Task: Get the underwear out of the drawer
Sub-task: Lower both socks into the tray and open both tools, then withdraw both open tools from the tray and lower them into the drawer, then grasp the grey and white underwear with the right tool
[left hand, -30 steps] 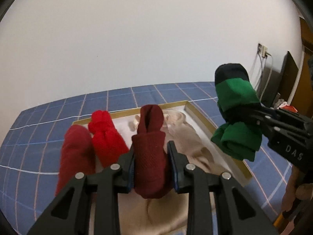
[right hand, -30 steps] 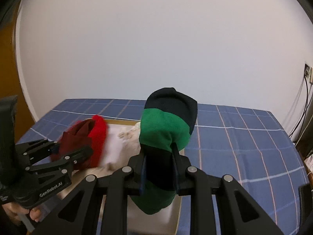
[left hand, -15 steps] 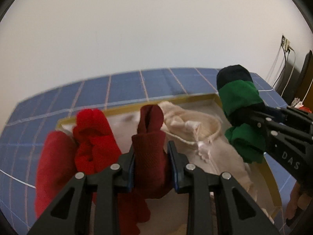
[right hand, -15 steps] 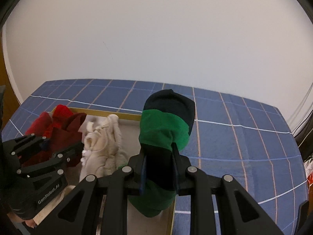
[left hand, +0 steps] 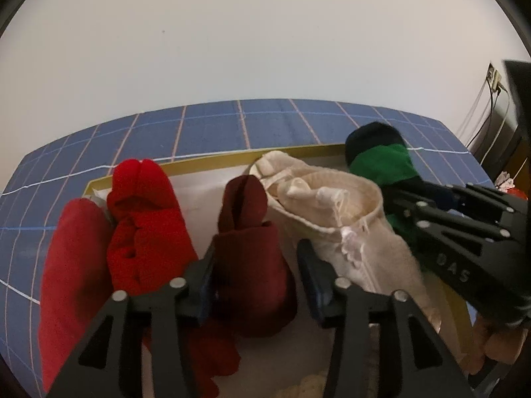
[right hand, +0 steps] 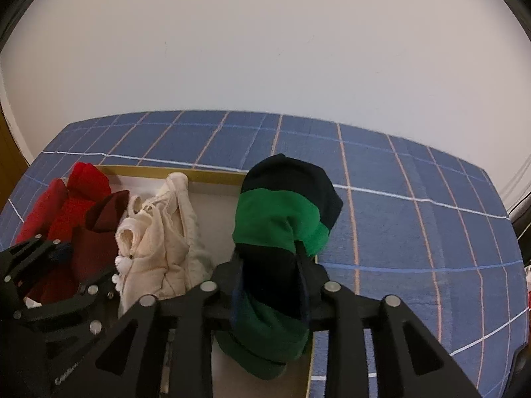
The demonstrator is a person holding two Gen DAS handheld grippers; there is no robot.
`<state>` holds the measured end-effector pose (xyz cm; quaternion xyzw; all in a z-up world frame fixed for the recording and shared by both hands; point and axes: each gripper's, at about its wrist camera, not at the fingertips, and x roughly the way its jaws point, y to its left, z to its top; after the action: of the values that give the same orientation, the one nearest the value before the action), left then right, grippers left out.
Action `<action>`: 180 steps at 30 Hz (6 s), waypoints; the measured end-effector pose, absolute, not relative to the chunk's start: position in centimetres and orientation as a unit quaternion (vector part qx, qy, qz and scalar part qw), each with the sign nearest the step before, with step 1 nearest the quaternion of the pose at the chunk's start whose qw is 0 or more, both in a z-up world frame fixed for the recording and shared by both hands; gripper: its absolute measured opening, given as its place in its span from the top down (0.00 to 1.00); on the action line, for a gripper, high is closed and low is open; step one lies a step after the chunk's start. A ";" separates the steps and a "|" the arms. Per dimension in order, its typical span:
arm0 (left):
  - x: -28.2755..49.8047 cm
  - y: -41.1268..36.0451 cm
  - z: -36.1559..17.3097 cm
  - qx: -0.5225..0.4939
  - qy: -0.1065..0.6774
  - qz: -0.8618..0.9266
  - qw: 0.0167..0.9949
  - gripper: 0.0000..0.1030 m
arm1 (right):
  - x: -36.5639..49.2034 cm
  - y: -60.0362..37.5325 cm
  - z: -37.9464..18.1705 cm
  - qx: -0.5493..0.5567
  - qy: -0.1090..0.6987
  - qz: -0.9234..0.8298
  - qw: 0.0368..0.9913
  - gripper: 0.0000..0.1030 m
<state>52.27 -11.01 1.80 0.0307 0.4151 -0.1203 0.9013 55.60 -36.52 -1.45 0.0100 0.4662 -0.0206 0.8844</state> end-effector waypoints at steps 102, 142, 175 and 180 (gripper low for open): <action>21.1 -1.3 -0.9 0.017 0.259 -0.072 0.963 0.00 | 22.0 -27.0 0.8 0.071 0.263 -0.083 0.959 0.28; 18.4 3.9 -9.5 0.072 0.481 -0.074 0.871 0.00 | 22.8 -21.5 -12.5 0.098 0.608 0.136 0.776 0.34; 20.9 -4.5 -10.8 0.108 0.546 -0.232 0.798 0.00 | 17.4 -25.7 -10.2 0.121 0.596 0.116 0.785 0.77; 21.4 -6.8 -11.2 0.100 0.565 -0.228 0.787 0.02 | 15.9 -29.1 -7.7 0.146 0.542 0.071 0.825 0.77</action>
<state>21.37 -6.76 -11.16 0.1003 0.5646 -0.2282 0.7868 15.87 -29.10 -7.71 0.1459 0.5420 0.0706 0.8246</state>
